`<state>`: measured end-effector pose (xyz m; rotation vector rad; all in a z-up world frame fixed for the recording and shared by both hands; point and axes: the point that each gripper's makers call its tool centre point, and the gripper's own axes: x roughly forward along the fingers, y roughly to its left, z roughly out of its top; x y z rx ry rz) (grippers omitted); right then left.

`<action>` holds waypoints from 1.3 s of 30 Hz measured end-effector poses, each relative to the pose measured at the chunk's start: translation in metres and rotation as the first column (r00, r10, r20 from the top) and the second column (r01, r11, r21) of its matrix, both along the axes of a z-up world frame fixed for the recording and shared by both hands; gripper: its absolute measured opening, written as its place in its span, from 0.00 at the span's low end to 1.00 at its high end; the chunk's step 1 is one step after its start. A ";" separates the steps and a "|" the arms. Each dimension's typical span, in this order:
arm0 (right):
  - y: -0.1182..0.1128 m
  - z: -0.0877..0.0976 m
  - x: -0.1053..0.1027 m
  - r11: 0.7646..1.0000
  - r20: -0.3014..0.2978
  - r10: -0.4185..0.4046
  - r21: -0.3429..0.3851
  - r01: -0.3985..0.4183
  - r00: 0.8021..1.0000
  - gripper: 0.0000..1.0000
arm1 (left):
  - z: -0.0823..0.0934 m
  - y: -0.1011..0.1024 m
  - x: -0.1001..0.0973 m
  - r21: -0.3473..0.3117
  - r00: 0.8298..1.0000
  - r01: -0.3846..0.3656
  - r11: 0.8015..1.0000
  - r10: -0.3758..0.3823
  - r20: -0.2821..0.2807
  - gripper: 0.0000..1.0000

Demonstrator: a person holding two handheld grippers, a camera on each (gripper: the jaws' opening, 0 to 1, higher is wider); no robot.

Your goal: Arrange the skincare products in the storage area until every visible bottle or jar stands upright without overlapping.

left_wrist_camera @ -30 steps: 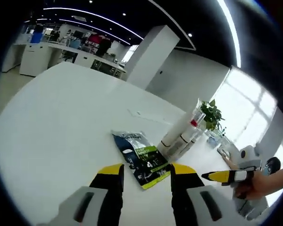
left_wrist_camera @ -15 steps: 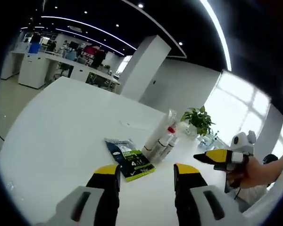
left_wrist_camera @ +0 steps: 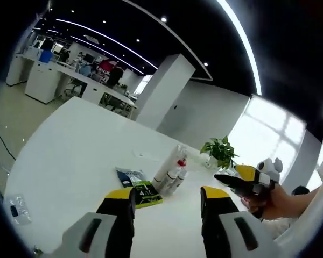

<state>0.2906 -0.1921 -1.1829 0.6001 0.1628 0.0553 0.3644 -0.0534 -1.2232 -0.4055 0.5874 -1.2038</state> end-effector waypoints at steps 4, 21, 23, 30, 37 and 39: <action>0.004 0.003 -0.006 1.000 0.017 -0.009 0.014 0.009 1.000 0.62 | -0.003 0.007 0.004 0.019 0.999 -0.017 1.000 0.017 0.027 0.52; 0.011 -0.017 -0.042 0.999 -0.008 0.022 -0.026 -0.022 1.000 0.82 | -0.042 0.060 -0.018 0.107 0.996 -0.073 0.992 0.077 -0.035 0.60; 0.012 -0.018 -0.044 1.000 -0.003 0.009 -0.017 -0.009 1.000 0.85 | -0.047 0.065 -0.020 0.125 0.996 -0.083 0.989 0.088 -0.034 0.64; 0.026 -0.023 -0.040 0.999 -0.006 0.033 0.006 -0.033 0.999 0.91 | -0.068 0.076 -0.022 0.237 0.998 -0.060 0.970 0.060 0.006 0.78; 0.041 -0.032 -0.042 0.998 -0.030 0.066 0.015 -0.066 0.997 0.98 | -0.086 0.099 -0.014 0.343 0.999 -0.028 0.939 0.020 0.027 0.93; 0.046 -0.035 -0.043 0.997 -0.041 0.080 0.016 -0.079 0.996 0.99 | -0.089 0.106 -0.011 0.359 1.000 -0.021 0.933 0.013 0.023 1.00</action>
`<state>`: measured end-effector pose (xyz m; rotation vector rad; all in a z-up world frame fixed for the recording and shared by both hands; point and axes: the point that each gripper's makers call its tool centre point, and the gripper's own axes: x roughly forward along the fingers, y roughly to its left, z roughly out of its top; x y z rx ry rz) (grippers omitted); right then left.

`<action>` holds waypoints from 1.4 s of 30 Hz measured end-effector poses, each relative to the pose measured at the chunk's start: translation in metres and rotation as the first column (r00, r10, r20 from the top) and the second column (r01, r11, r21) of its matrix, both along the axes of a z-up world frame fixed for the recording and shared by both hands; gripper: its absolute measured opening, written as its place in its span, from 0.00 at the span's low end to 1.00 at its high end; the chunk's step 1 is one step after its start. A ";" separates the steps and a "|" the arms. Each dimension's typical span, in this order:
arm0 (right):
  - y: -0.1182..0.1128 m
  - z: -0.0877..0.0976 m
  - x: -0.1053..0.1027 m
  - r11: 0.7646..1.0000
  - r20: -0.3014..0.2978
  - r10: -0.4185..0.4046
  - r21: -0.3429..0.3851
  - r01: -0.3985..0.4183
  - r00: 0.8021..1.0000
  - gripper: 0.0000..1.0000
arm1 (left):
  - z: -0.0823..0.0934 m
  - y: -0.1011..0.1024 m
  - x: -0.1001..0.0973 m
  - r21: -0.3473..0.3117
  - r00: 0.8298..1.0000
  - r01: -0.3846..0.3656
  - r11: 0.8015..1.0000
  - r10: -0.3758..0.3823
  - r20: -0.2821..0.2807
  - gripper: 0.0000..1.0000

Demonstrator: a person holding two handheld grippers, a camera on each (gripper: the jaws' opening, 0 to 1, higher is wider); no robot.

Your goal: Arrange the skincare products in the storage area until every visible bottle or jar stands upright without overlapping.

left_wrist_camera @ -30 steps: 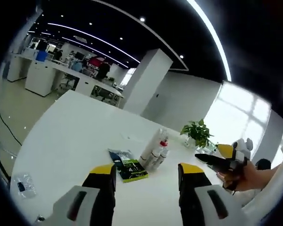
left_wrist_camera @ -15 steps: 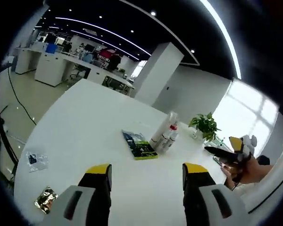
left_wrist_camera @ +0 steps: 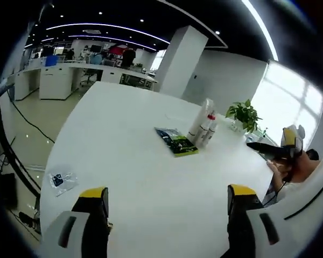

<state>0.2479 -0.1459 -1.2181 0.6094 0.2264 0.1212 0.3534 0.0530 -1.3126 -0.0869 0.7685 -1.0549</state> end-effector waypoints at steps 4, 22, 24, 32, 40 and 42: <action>0.006 -0.004 -0.003 1.000 -0.012 0.013 0.009 -0.013 1.000 0.99 | -0.016 0.026 0.006 0.129 0.997 0.069 0.989 -0.073 0.028 1.00; -0.014 -0.008 -0.038 0.998 -0.039 -0.064 -0.004 0.063 0.997 0.98 | -0.082 0.084 0.029 0.506 0.967 0.237 0.829 -0.250 -0.042 0.65; -0.015 -0.007 -0.041 0.998 -0.038 -0.070 -0.008 0.069 0.997 0.98 | -0.085 0.085 0.032 0.525 0.964 0.244 0.815 -0.263 -0.040 0.65; -0.014 -0.008 -0.046 0.998 -0.044 -0.063 -0.020 0.063 0.997 0.96 | -0.088 0.088 0.034 0.577 0.950 0.271 0.770 -0.310 -0.033 0.53; -0.018 -0.004 -0.043 0.998 -0.035 -0.063 -0.010 0.063 0.997 0.96 | -0.088 0.091 0.034 0.603 0.949 0.262 0.754 -0.315 -0.019 0.45; -0.018 -0.004 -0.043 0.998 -0.033 -0.059 -0.017 0.059 0.998 0.95 | -0.088 0.090 0.033 0.605 0.950 0.258 0.753 -0.312 -0.016 0.43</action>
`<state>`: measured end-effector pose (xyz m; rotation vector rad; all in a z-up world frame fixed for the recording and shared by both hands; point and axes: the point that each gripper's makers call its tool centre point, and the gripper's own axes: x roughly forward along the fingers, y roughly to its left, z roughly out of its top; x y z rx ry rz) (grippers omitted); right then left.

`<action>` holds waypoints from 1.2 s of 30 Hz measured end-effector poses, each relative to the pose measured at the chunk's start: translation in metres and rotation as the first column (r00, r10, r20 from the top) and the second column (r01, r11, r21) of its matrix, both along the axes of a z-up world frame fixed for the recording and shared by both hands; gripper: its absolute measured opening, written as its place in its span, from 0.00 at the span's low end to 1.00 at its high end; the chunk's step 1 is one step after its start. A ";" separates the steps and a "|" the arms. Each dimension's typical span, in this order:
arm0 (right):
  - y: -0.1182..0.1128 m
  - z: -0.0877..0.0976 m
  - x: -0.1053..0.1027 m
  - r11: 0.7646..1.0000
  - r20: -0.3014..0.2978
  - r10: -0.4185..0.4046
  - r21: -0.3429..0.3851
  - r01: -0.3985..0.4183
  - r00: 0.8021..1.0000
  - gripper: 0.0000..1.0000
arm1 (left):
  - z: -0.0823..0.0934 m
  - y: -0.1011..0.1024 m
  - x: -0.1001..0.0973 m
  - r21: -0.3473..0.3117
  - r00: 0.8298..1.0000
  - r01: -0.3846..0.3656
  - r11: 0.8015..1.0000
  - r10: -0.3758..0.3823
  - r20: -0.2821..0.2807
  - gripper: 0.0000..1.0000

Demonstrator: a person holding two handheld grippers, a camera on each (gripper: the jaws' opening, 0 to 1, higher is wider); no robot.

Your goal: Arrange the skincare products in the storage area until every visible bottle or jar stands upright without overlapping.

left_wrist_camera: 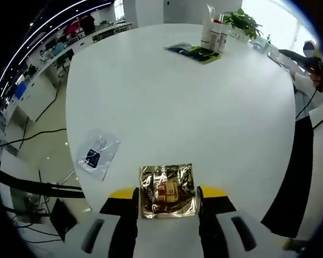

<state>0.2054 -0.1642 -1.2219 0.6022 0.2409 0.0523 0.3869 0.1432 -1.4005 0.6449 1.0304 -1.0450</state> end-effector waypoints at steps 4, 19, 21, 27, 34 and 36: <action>0.000 -0.006 -0.003 1.000 -0.021 0.010 -0.004 -0.010 1.000 0.94 | 0.000 -0.001 -0.001 0.012 1.000 0.007 1.000 -0.007 -0.002 0.41; -0.002 -0.009 0.007 0.999 -0.032 0.029 -0.018 -0.029 0.999 0.92 | 0.010 -0.017 -0.003 -0.011 0.999 -0.016 1.000 0.016 -0.037 0.40; -0.002 -0.009 0.009 0.999 -0.030 0.030 -0.017 -0.031 0.999 0.92 | 0.013 -0.023 -0.002 -0.027 0.999 -0.013 1.000 0.012 -0.036 0.40; 0.000 -0.010 0.016 0.999 -0.031 0.037 -0.012 -0.037 0.999 0.91 | 0.023 -0.036 0.001 -0.051 0.999 0.023 0.998 -0.024 -0.023 0.40; 0.009 -0.012 0.026 0.998 -0.035 0.061 0.005 -0.061 0.998 0.88 | 0.041 -0.053 0.009 -0.100 0.996 0.086 0.991 -0.083 0.037 0.39; 0.012 -0.012 0.029 0.998 -0.035 0.067 0.010 -0.066 0.997 0.86 | 0.048 -0.059 0.006 -0.108 0.993 0.111 0.988 -0.106 0.051 0.39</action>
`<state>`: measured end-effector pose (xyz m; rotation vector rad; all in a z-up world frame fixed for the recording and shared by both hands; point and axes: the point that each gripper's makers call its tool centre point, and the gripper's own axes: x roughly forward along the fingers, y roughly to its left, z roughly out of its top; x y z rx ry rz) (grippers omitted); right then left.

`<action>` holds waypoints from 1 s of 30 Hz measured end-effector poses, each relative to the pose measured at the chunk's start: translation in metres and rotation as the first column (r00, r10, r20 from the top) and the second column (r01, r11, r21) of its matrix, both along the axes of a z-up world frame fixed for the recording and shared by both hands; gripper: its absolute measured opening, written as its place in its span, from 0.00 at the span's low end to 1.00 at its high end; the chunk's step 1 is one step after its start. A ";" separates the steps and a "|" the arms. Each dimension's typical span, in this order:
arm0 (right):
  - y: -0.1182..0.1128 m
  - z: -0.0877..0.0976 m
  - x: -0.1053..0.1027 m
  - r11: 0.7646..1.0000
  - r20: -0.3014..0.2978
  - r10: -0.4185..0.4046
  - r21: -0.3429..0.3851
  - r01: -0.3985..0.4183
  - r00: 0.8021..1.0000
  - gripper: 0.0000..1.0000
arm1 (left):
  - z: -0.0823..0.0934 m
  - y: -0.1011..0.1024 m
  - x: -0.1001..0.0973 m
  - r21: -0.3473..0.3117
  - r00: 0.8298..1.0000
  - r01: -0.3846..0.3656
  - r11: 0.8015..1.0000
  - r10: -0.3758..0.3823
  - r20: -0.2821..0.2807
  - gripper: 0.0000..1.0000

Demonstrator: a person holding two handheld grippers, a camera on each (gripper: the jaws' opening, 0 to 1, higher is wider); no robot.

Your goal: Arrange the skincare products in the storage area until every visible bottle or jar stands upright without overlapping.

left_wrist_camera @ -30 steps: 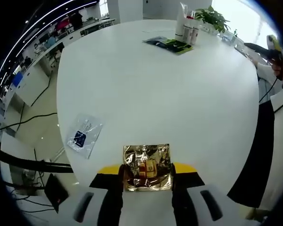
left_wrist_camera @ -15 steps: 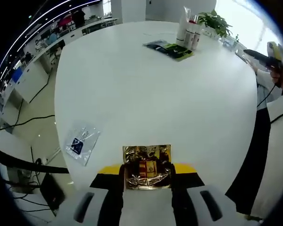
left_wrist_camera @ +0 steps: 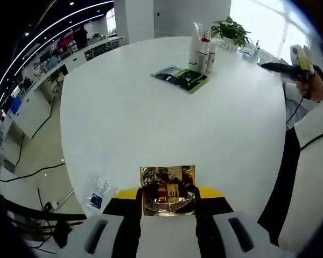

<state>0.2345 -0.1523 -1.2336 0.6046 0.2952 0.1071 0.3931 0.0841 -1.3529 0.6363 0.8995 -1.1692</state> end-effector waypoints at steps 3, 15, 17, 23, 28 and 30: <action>0.007 -0.003 0.006 1.000 -0.009 0.016 0.014 -0.016 1.000 0.85 | 0.010 -0.012 -0.004 -0.039 1.000 0.014 0.999 -0.014 -0.003 0.39; 0.039 -0.008 0.021 0.993 -0.035 0.088 0.076 -0.085 0.996 0.73 | 0.057 -0.066 -0.048 -0.191 0.992 0.125 0.974 -0.124 0.016 0.39; 0.045 -0.008 0.024 0.992 -0.038 0.103 0.083 -0.099 0.994 0.72 | 0.065 -0.073 -0.056 -0.209 0.989 0.147 0.967 -0.146 0.022 0.39; 0.057 -0.004 0.028 0.986 -0.043 0.127 0.115 -0.121 0.991 0.68 | 0.072 -0.087 -0.070 -0.246 0.987 0.160 0.956 -0.161 0.017 0.39; 0.061 -0.003 0.024 0.983 -0.069 0.128 0.141 -0.117 0.989 0.65 | 0.078 -0.099 -0.088 -0.275 0.983 0.177 0.945 -0.184 0.000 0.39; 0.064 -0.003 0.022 0.982 -0.082 0.128 0.150 -0.115 0.988 0.64 | 0.080 -0.103 -0.096 -0.283 0.980 0.187 0.941 -0.198 -0.011 0.39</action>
